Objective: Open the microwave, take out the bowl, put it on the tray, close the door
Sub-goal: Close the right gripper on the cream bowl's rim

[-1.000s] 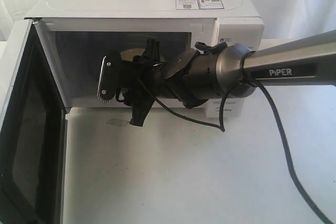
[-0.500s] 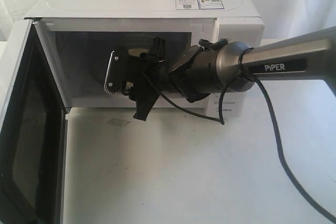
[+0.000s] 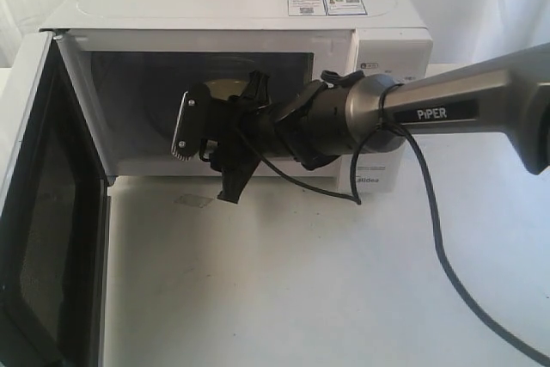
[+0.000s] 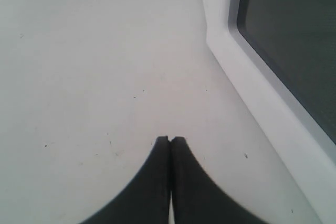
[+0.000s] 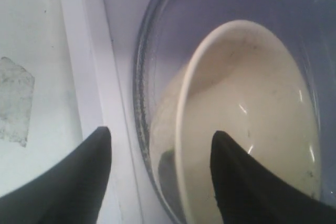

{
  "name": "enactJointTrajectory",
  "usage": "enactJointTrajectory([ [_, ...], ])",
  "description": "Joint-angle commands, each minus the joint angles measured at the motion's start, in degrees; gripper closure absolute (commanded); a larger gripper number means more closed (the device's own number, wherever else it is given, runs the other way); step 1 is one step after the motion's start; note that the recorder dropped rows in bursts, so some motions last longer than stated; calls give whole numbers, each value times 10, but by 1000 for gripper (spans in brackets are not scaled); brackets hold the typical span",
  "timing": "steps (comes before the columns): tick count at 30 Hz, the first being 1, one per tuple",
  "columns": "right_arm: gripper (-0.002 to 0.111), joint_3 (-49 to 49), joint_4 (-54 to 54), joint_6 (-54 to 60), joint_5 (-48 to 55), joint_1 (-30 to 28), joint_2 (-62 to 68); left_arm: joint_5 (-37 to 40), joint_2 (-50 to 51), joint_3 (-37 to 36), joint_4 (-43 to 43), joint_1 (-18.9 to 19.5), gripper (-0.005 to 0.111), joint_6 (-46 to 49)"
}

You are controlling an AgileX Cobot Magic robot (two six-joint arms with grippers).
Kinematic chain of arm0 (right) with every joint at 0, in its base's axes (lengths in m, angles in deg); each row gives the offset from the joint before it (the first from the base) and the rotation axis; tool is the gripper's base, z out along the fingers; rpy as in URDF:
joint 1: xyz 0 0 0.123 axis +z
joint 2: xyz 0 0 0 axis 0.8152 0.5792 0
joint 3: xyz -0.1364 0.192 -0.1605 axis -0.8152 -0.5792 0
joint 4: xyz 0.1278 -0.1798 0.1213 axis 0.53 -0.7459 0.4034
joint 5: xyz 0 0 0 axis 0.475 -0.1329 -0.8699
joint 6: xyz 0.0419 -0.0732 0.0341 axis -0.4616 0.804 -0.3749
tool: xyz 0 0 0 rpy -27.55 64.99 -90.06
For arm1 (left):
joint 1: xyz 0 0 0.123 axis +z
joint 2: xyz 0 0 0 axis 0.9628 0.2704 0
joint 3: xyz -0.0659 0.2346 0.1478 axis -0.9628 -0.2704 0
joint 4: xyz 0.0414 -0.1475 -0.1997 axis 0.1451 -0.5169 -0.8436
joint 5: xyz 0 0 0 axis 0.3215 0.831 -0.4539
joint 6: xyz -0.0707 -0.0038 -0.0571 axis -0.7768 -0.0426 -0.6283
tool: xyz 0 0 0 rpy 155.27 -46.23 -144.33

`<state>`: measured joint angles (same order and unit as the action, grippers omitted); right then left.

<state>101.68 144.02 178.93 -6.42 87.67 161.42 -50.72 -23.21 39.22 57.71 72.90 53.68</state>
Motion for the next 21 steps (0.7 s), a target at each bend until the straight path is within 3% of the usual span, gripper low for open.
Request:
enactJointTrajectory([
  [1, 57, 4, 5, 14, 5, -5, 1, 1, -2, -1, 0, 0, 107, -1],
  [8, 65, 4, 5, 14, 5, -5, 1, 1, -2, -1, 0, 0, 107, -1],
  [21, 66, 4, 5, 14, 6, -5, 1, 1, -2, -1, 0, 0, 107, -1],
])
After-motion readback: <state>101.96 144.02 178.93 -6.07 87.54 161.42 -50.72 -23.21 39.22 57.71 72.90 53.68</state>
